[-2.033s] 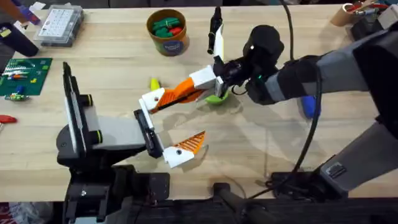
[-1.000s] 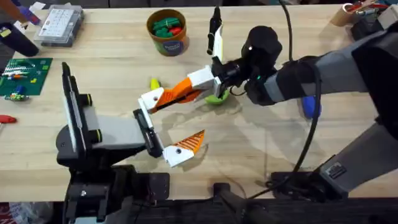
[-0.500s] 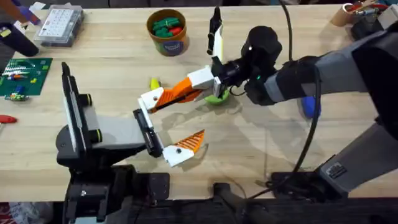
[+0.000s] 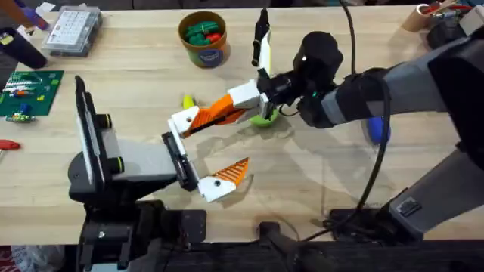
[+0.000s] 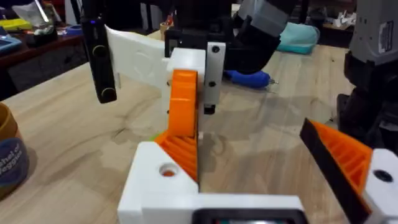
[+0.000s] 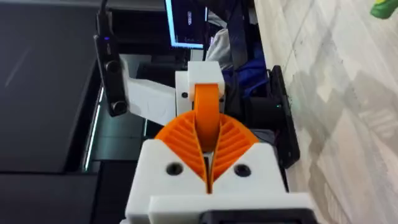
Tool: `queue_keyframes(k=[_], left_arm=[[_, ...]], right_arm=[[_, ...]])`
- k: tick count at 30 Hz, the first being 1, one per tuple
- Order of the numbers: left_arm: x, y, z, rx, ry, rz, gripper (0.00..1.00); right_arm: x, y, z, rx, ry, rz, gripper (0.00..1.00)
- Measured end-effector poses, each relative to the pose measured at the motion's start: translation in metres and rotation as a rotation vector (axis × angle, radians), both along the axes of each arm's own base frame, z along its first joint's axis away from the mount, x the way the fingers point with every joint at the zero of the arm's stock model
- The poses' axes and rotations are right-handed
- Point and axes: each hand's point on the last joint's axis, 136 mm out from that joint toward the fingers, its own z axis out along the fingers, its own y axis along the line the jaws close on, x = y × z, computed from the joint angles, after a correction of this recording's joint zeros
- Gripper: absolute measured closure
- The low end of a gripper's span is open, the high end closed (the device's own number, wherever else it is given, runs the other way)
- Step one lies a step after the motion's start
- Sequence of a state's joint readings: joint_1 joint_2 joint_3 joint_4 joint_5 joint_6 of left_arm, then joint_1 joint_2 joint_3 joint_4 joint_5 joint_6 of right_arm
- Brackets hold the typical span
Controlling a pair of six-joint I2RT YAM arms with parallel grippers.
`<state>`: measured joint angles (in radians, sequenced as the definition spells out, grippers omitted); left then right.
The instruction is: Pick up the gripper from the table and insert it into the empty holder that is missing its gripper. Then pick up a screw, insert it into the mounting hole, and use the screwdriver to tighten it. Finally, clean up the table by picking up the vegetable and placing it into the bucket.
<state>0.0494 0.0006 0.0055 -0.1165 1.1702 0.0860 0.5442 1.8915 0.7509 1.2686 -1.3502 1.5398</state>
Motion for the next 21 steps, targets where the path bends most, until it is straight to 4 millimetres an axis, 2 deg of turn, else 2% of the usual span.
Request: queue_keyframes(k=[5, 11, 12, 14, 16, 19, 20, 21], left_arm=[[0.0000, 0.0000, -0.0001, 0.000, 0.000, 0.000, 0.014], [0.0002, 0.0001, -0.0001, 0.000, 0.000, 0.001, 0.014], [-0.0001, -0.0001, -0.0001, 0.000, -0.001, -0.001, 0.014], [-0.0025, -0.0013, 0.0001, -0.001, 0.000, -0.016, 0.014], [-0.0035, -0.0019, 0.0000, -0.001, -0.001, -0.022, 0.015], [-0.0042, -0.0022, 0.0000, -0.001, -0.001, -0.027, 0.014], [-0.0042, -0.0023, 0.0000, -0.001, -0.001, -0.027, 0.014], [-0.0043, -0.0023, 0.0000, -0.001, -0.001, -0.027, 0.014]], right_arm=[[0.0000, 0.0000, 0.0000, 0.000, 0.000, 0.000, 0.994], [0.0002, 0.0003, -0.0004, -0.002, 0.004, -0.002, 0.906], [0.0006, 0.0005, -0.0006, -0.004, 0.008, -0.004, 0.851], [0.0026, 0.0021, -0.0006, -0.003, 0.008, -0.019, 0.648], [0.0040, 0.0028, -0.0006, -0.003, 0.008, -0.028, 0.489], [0.0054, 0.0038, -0.0006, -0.003, 0.008, -0.038, 0.105], [0.0059, 0.0039, -0.0005, -0.002, 0.007, -0.042, 0.035], [0.0062, 0.0040, -0.0004, -0.002, 0.007, -0.043, 0.015]])
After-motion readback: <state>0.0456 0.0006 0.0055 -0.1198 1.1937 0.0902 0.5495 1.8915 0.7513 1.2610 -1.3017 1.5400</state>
